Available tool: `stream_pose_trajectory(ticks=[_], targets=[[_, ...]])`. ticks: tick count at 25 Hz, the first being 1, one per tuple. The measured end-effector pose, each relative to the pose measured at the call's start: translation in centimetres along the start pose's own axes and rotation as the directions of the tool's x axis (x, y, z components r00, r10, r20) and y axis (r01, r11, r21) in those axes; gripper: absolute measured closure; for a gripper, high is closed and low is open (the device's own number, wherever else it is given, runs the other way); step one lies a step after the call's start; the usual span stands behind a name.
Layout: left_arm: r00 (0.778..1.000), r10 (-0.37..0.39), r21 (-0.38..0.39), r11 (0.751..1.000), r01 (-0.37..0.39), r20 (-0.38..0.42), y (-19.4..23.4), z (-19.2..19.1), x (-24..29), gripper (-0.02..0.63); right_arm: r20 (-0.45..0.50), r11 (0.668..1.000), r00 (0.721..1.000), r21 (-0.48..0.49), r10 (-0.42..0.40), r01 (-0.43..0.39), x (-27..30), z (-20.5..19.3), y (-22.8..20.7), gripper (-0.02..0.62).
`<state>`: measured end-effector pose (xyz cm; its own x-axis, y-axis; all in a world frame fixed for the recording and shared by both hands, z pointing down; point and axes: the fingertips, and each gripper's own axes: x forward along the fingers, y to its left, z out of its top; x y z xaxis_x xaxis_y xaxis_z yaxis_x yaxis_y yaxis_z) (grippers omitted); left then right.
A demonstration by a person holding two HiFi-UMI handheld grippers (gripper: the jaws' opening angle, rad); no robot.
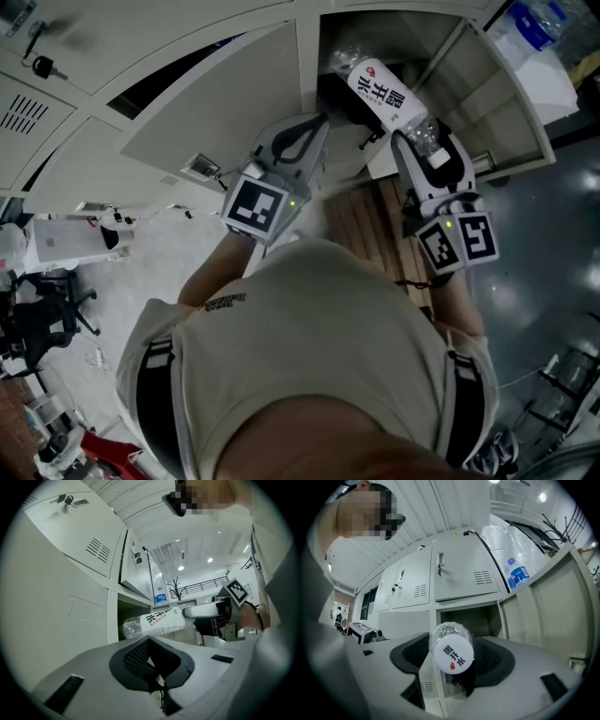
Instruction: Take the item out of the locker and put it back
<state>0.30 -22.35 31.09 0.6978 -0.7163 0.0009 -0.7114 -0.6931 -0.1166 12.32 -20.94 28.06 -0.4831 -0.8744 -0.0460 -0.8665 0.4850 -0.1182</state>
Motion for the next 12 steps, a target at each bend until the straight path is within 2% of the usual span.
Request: stream_pose_trajectory(ticks=[3,12], targets=[[1.000,0.007,0.019,1.000,-0.007,-0.002,0.5,0.4,1.0,0.594,0.005,0.999,1.000,-0.030,-0.017,0.017,1.0,0.6,-0.9,0.302],[0.997,0.043,0.056,0.997,-0.047,0.063,2.8,2.4,5.1,0.594,0.063,0.995,0.995,-0.068,-0.075,0.079,5.6,2.5,-3.6,0.302]])
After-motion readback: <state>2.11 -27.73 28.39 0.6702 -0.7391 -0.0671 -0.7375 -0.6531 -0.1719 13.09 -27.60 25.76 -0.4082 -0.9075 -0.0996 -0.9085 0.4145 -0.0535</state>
